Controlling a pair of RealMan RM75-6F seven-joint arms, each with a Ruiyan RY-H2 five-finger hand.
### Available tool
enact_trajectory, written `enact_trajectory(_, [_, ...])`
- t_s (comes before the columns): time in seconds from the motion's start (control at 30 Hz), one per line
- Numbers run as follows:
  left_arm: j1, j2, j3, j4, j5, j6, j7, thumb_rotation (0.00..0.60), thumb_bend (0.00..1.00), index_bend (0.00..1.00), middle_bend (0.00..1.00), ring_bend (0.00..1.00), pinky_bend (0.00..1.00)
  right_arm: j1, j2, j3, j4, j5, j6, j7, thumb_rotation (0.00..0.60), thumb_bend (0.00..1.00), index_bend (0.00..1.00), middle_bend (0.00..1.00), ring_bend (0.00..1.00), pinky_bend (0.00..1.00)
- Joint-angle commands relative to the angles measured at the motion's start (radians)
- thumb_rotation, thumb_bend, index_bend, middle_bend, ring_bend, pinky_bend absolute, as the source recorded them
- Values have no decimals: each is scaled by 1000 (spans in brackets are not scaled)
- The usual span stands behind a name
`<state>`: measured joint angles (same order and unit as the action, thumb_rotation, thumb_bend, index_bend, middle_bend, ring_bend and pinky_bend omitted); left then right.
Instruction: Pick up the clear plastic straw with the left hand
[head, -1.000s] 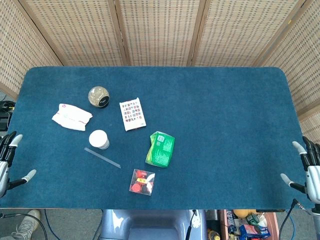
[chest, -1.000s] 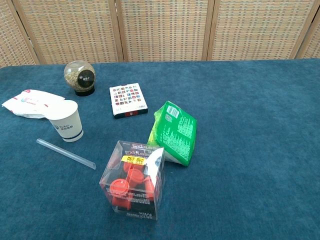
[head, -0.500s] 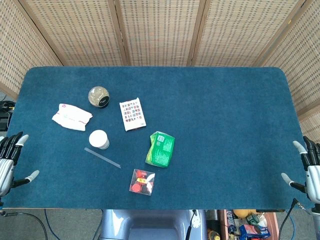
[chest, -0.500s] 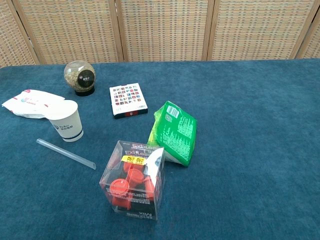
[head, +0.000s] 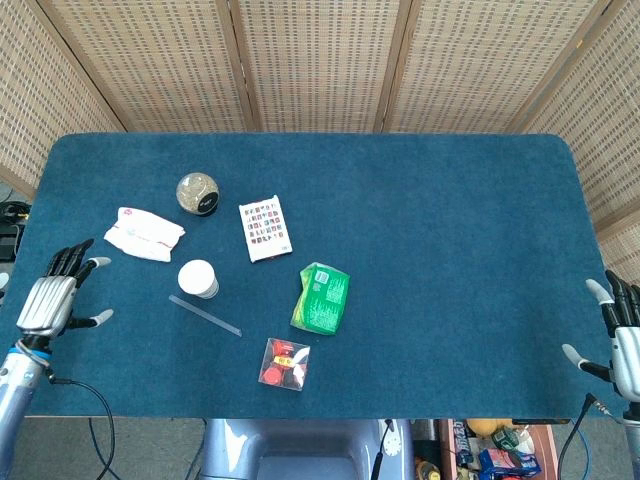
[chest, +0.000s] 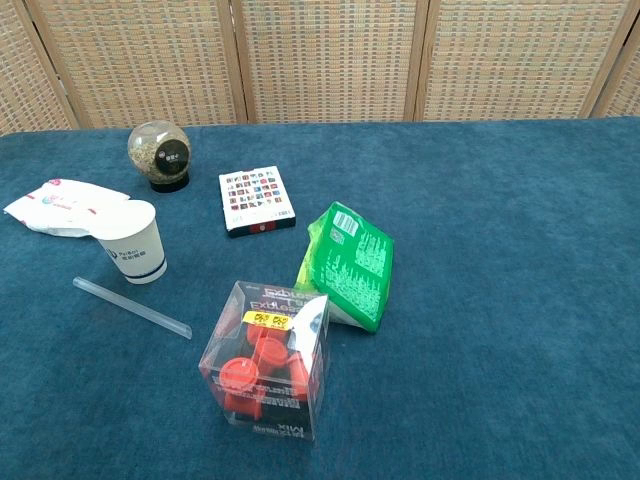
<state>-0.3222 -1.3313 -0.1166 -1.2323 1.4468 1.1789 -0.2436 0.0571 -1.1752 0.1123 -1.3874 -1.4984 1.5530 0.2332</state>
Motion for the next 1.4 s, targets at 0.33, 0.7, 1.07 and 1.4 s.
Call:
enact_trajectory(0.33, [-126,-144,-19,133,-38,-130,-2,600,205,438,0,0,0,5,0,0,7,5,-12,15,600,0,0,0,0,0])
enact_trajectory(0.7, [-149,-228,3,194,-34,-129,103,600,237,467,0,0,0,6,2,0,10,7,-17,24,600,0,0,0,0,0])
enact_trajectory(1.07, [-178,-311,16,283,-39,-166,94,600,253,473,0,0,0,6,3,-3,12,5,-19,29,600,0,0,0,0,0])
enact_trajectory(1.4, [-186,-359,32,334,-41,-185,88,600,341,480,0,0,0,8,5,-1,17,11,-26,42,600,0,0,0,0,0])
